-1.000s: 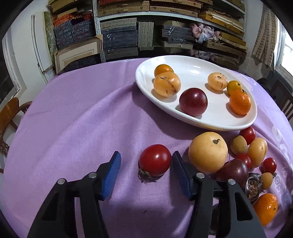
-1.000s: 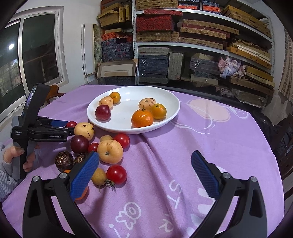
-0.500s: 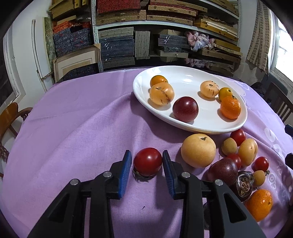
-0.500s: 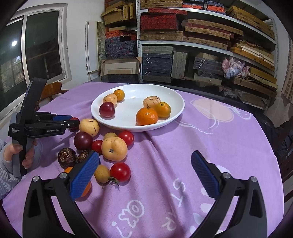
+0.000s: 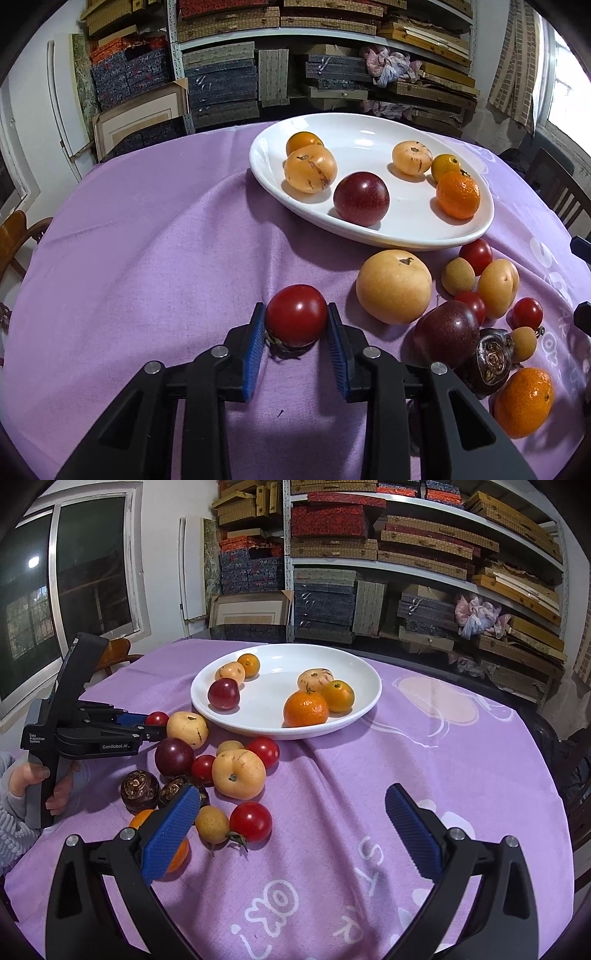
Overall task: Organize fruits
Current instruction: 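Grasp the red tomato with the left tool while the right tool grasps another red tomato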
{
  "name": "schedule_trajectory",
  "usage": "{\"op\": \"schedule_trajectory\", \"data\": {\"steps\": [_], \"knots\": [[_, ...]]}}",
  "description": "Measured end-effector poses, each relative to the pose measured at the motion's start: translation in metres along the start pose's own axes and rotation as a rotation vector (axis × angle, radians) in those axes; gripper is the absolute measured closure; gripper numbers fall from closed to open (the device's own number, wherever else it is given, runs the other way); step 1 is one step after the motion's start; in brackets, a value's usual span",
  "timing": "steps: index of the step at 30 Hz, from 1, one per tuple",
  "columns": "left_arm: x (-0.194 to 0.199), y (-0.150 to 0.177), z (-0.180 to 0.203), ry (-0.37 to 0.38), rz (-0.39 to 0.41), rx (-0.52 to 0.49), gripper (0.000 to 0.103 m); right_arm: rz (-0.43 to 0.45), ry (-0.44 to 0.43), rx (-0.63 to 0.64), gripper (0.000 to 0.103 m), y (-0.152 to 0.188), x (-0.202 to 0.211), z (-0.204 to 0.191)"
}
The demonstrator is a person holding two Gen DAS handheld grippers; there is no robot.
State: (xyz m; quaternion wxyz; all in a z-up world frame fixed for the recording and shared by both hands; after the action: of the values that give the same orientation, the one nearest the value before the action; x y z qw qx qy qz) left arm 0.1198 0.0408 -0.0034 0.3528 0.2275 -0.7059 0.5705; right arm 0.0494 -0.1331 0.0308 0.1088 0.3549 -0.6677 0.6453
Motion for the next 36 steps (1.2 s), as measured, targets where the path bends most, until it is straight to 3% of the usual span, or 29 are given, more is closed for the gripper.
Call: {"op": "schedule_trajectory", "data": {"steps": [8, 12, 17, 24, 27, 29, 31, 36], "knots": [[0.030, -0.002, 0.000, -0.051, 0.110, -0.006, 0.071, -0.011, -0.007, -0.010, 0.004, 0.000, -0.001, 0.004], [0.041, 0.005, -0.012, -0.068, 0.111, 0.026, 0.071, -0.033, -0.020, 0.014, 0.005, 0.002, -0.005, 0.000], [0.030, 0.018, -0.024, -0.038, 0.039, 0.079, 0.071, -0.091, -0.033, 0.076, 0.039, 0.009, -0.016, -0.013], [0.023, 0.019, -0.016, -0.034, 0.015, 0.047, 0.071, -0.127, -0.013, 0.066, 0.042, 0.011, -0.028, -0.011], [0.023, 0.018, -0.015, -0.029, 0.017, 0.047, 0.071, -0.153, -0.025, 0.033, 0.050, 0.009, -0.037, -0.008], [0.023, 0.018, -0.015, -0.026, 0.013, 0.048, 0.071, -0.168, -0.033, 0.038, 0.065, 0.008, -0.042, -0.011], [0.023, 0.018, -0.015, -0.021, 0.011, 0.049, 0.071, -0.190, -0.034, 0.065, 0.072, 0.010, -0.045, -0.019], [0.021, 0.017, -0.015, -0.006, 0.003, 0.044, 0.071, -0.211, -0.032, 0.061, 0.073, 0.013, -0.047, -0.020]]}}
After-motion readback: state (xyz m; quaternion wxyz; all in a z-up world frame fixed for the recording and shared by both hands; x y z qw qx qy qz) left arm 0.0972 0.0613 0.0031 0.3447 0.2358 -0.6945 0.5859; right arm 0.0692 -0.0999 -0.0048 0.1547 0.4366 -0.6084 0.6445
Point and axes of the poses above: each gripper's, at about its wrist camera, not at the fingertips, and x roughly against the way its jaws point, z to its right, y to its underside, the point moved 2 cm from there along -x, roughly the way its jaws point, and after that the axes turned 7 degrees about -x, right-handed, at the moved point
